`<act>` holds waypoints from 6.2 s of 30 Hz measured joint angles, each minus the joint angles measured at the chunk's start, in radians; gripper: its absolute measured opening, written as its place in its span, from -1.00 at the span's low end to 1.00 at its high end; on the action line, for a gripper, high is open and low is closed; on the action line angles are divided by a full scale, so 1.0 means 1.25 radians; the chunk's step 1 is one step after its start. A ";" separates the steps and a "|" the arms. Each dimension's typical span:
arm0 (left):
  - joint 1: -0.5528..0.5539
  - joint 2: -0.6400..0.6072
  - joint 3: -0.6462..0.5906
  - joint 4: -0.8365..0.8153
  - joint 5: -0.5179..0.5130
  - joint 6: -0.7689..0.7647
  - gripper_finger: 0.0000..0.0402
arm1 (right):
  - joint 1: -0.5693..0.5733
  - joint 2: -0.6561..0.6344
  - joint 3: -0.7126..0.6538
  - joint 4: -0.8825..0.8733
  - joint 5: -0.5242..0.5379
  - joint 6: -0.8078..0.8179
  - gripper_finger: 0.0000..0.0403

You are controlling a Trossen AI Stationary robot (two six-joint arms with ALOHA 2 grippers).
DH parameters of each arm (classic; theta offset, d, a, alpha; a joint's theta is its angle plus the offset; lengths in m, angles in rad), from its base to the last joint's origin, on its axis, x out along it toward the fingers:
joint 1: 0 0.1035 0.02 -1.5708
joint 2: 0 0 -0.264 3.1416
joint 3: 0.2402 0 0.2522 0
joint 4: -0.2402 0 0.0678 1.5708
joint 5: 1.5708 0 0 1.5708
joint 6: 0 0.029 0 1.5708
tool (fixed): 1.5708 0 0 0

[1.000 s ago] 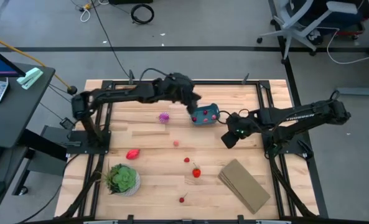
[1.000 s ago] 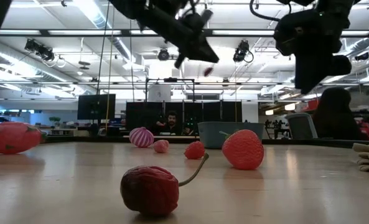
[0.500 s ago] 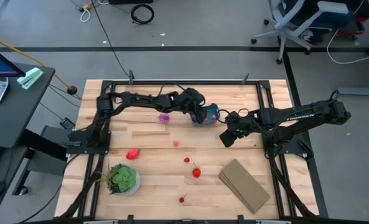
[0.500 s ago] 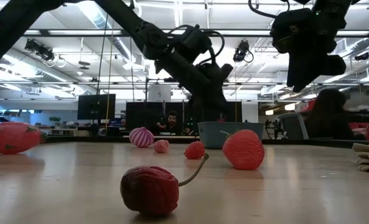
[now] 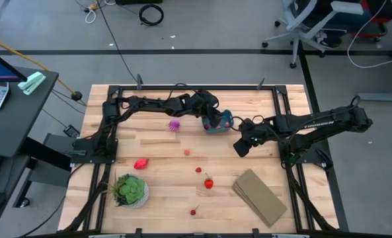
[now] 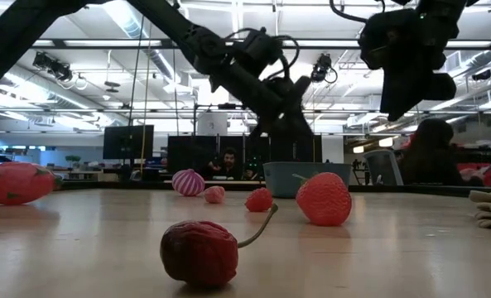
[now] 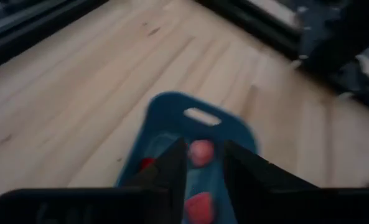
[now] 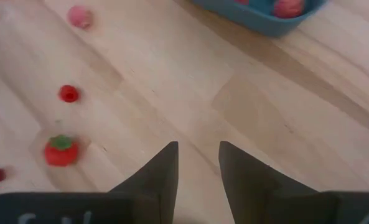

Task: Pick and placing Produce into tupperware
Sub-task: Put the strawberry into the bin

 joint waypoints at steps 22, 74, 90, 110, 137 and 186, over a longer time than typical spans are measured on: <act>-0.011 -0.142 0.524 -0.607 0.118 0.057 -0.49 | 0.210 0.224 0.001 0.407 -0.080 -0.012 -0.32; -0.087 -0.361 0.682 -0.744 0.105 0.013 -0.72 | 0.197 0.544 0.008 0.753 -0.087 -0.011 -0.11; -0.087 -0.361 0.682 -0.774 0.105 0.041 -0.74 | 0.178 0.389 0.008 0.594 -0.114 -0.056 -0.20; -0.087 -0.361 0.682 -0.792 0.105 0.047 -0.80 | 0.283 0.316 0.007 0.385 -0.227 -0.378 -0.20; -0.087 -0.361 0.682 -0.791 0.105 0.048 -0.81 | 0.328 0.357 0.007 0.384 0.021 -0.798 -0.20; -0.086 -0.360 0.682 -0.803 0.105 0.049 -0.87 | 0.309 0.449 0.007 0.476 -0.024 -0.849 -0.44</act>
